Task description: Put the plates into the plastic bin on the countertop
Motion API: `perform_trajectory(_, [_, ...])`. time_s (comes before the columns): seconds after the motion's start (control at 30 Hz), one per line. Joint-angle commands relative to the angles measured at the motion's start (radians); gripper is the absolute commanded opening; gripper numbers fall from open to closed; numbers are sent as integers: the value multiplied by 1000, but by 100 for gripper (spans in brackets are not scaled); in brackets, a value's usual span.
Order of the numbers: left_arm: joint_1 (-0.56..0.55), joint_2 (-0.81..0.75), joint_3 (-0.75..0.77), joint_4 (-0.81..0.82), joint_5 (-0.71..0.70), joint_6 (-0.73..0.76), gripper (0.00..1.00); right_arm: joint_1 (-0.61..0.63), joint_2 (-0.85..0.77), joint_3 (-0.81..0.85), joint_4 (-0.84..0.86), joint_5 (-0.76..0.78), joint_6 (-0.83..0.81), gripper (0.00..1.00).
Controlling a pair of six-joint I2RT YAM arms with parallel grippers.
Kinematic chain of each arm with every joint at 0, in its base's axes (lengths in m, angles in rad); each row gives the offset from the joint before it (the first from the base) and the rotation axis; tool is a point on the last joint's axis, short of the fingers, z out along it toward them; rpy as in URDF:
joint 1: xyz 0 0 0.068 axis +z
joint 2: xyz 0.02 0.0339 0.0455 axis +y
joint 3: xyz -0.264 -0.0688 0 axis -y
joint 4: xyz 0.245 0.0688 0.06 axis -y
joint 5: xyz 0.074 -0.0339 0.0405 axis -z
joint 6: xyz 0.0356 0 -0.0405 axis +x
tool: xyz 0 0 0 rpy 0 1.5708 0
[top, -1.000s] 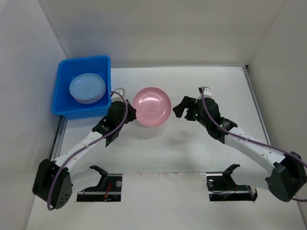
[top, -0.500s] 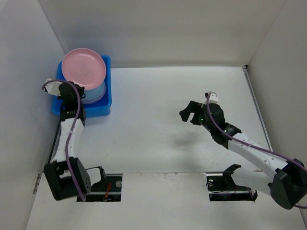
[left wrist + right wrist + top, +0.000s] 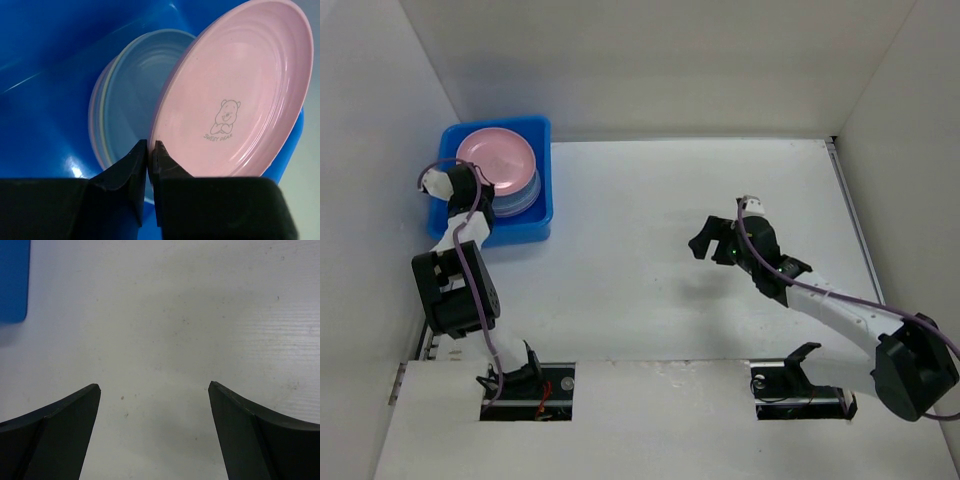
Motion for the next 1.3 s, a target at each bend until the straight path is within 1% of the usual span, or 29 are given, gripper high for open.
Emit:
perform_trajectory(0.0, [5,26,96,91,16,-16,4,-6,6,7,80,-19,-18,95])
perform_trajectory(0.03, [4,38,105,88,16,-15,6,-8,9,7,80,-19,-18,95])
perform_trajectory(0.07, [1,49,114,85,17,-12,11,-9,14,9,80,-19,-19,95])
perform_trajectory(0.1, [1,55,117,83,14,-9,19,-11,17,10,80,-19,-19,95])
perform_trajectory(0.13, [1,55,116,83,10,-7,33,-11,22,10,80,-19,-19,95])
perform_trajectory(0.27, [-16,15,88,78,-1,-1,79,-8,26,16,80,-19,-12,95])
perform_trajectory(0.3, [-22,0,79,77,-4,-1,87,-6,26,18,80,-19,-10,95])
perform_trajectory(0.33, [-31,-31,64,72,-9,2,100,-6,26,19,80,-16,-10,95])
perform_trajectory(0.43, [-85,-150,13,55,-24,45,100,-6,12,18,80,-2,-9,97])
perform_trajectory(0.47, [-108,-189,-1,51,-26,72,100,-6,8,16,77,1,-9,100])
perform_trajectory(0.57, [-246,-318,-67,14,-26,197,100,-14,-21,12,54,32,-9,100])
perform_trajectory(0.67, [-454,-379,-139,-58,-36,312,100,-14,-75,-1,20,98,-12,100])
perform_trajectory(0.73, [-618,-382,-197,-99,-59,365,100,-12,-130,-19,-9,165,-15,100])
perform_trajectory(0.8, [-747,-364,-226,-150,-81,398,100,-3,-194,-42,-39,236,-18,100])
perform_trajectory(0.83, [-815,-353,-237,-179,-95,402,100,2,-228,-54,-59,266,-16,100])
perform_trajectory(0.9, [-910,-346,-263,-219,-130,389,100,8,-303,-82,-96,322,-9,100])
perform_trajectory(0.97, [-998,-353,-298,-259,-209,335,100,9,-381,-106,-131,354,-5,100])
perform_trajectory(1.03, [-1067,-393,-333,-290,-300,291,100,8,-464,-134,-168,372,-1,100])
perform_trajectory(1.1, [-1134,-454,-373,-293,-383,286,100,6,-546,-162,-199,385,1,100])
perform_trajectory(1.17, [-1188,-529,-404,-303,-473,286,100,-3,-615,-182,-225,400,11,100])
perform_trajectory(1.27, [-1217,-612,-417,-355,-543,274,100,2,-673,-197,-239,426,27,100])
